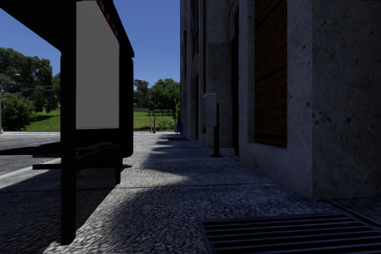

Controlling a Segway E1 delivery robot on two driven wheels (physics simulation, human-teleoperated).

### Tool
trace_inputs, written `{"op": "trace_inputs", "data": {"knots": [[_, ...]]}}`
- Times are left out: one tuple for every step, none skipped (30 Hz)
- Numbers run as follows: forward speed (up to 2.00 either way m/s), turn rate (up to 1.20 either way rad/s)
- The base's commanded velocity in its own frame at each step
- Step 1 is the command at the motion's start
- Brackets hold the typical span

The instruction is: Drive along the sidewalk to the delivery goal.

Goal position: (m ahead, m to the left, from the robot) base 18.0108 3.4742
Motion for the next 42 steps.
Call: {"op": "trace_inputs", "data": {"knots": [[1.4,0.0],[1.44,0.0],[1.48,0.0],[1.53,0.0],[1.53,0.0],[1.54,0.0],[1.55,0.0],[1.55,0.0],[1.55,0.0],[1.56,0.0],[1.56,0.0],[1.56,0.0],[1.56,0.0],[1.56,0.0],[1.56,0.0],[1.56,0.0],[1.56,0.0],[1.56,0.0],[1.56,0.0],[1.56,0.0],[1.56,0.0],[1.56,0.0],[1.56,0.03],[1.56,0.03],[1.56,0.05],[1.56,0.06],[1.56,0.07],[1.56,0.07],[1.56,0.07],[1.56,0.07],[1.56,0.08],[1.56,0.08],[1.56,0.08],[1.56,0.08],[1.56,0.08],[1.56,0.08],[1.56,0.08],[1.56,0.08],[1.56,0.08],[1.56,0.08],[1.56,0.08],[1.56,0.08]]}}
